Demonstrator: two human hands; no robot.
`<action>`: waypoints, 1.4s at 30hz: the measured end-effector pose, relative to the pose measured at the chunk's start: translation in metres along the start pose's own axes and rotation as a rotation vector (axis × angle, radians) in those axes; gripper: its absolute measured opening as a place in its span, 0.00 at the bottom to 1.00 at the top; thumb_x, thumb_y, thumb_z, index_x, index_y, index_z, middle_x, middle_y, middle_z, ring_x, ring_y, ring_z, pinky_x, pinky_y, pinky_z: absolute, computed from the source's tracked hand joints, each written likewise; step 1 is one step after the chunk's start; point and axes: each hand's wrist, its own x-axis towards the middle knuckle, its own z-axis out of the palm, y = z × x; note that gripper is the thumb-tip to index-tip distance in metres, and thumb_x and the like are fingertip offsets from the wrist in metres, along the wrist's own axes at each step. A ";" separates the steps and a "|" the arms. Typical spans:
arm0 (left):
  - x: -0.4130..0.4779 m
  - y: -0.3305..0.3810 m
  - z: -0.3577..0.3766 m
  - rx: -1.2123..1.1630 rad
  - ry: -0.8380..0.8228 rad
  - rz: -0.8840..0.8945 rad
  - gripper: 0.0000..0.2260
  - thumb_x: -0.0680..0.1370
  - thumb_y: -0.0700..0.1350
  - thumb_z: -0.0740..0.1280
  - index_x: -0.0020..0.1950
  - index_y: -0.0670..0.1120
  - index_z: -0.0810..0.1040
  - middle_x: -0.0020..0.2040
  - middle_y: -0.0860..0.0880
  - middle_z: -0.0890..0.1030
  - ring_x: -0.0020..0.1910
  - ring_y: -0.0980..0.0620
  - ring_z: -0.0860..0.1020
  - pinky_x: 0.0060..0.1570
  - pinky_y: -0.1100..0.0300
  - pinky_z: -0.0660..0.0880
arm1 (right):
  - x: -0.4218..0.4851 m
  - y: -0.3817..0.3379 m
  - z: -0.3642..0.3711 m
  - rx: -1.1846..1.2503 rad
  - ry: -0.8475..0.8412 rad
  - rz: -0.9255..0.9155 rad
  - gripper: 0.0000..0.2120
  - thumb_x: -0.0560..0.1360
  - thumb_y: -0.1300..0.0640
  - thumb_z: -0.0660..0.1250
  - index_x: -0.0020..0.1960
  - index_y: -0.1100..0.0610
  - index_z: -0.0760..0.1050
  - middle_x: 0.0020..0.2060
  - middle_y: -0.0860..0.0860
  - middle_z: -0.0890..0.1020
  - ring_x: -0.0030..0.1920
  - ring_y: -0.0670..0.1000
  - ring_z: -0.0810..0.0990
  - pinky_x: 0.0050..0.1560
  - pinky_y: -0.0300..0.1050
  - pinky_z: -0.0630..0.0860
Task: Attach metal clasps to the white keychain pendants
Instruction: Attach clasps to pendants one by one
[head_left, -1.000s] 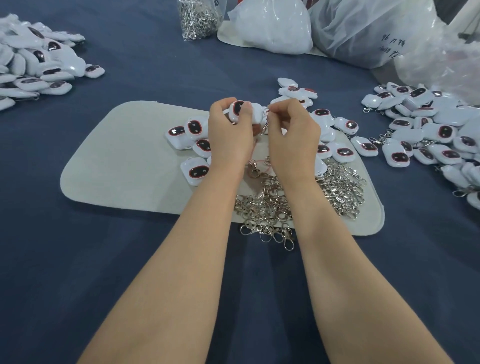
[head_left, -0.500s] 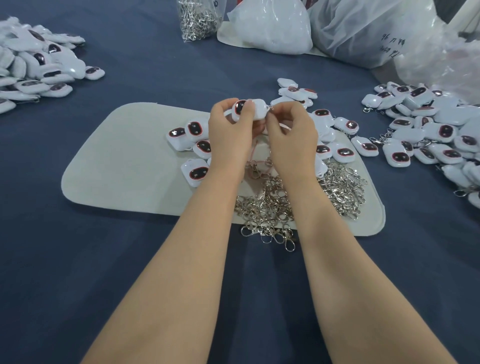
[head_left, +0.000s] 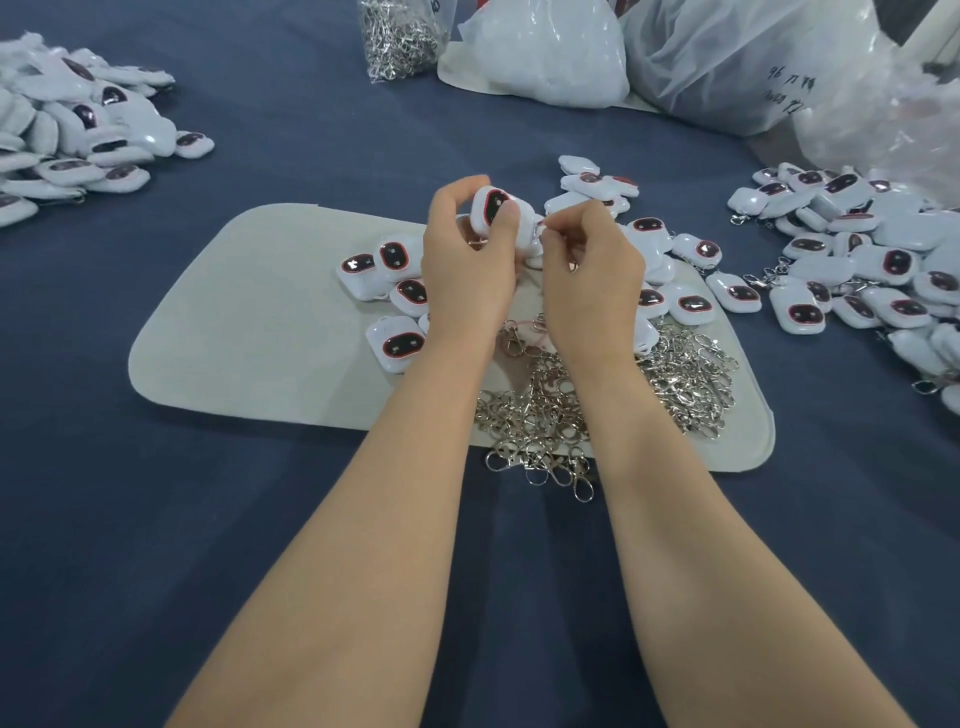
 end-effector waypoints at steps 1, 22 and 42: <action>0.000 0.000 0.000 0.023 -0.011 0.041 0.09 0.78 0.41 0.65 0.56 0.51 0.72 0.48 0.52 0.78 0.44 0.49 0.79 0.51 0.50 0.79 | 0.000 0.001 0.000 -0.012 -0.009 -0.001 0.05 0.76 0.65 0.62 0.46 0.61 0.77 0.38 0.49 0.78 0.40 0.48 0.75 0.43 0.36 0.70; 0.005 -0.002 0.003 -0.307 0.065 -0.213 0.10 0.78 0.40 0.67 0.58 0.40 0.72 0.30 0.51 0.78 0.25 0.59 0.78 0.33 0.65 0.78 | 0.000 -0.003 0.003 0.082 -0.090 0.099 0.04 0.76 0.61 0.64 0.50 0.56 0.76 0.40 0.42 0.77 0.45 0.42 0.76 0.49 0.32 0.73; 0.000 0.001 0.003 -0.063 0.006 0.006 0.09 0.79 0.39 0.64 0.57 0.50 0.73 0.57 0.46 0.78 0.50 0.47 0.79 0.53 0.52 0.78 | 0.000 -0.002 0.000 0.009 0.014 -0.019 0.06 0.75 0.66 0.62 0.46 0.60 0.77 0.37 0.48 0.79 0.40 0.48 0.76 0.44 0.37 0.71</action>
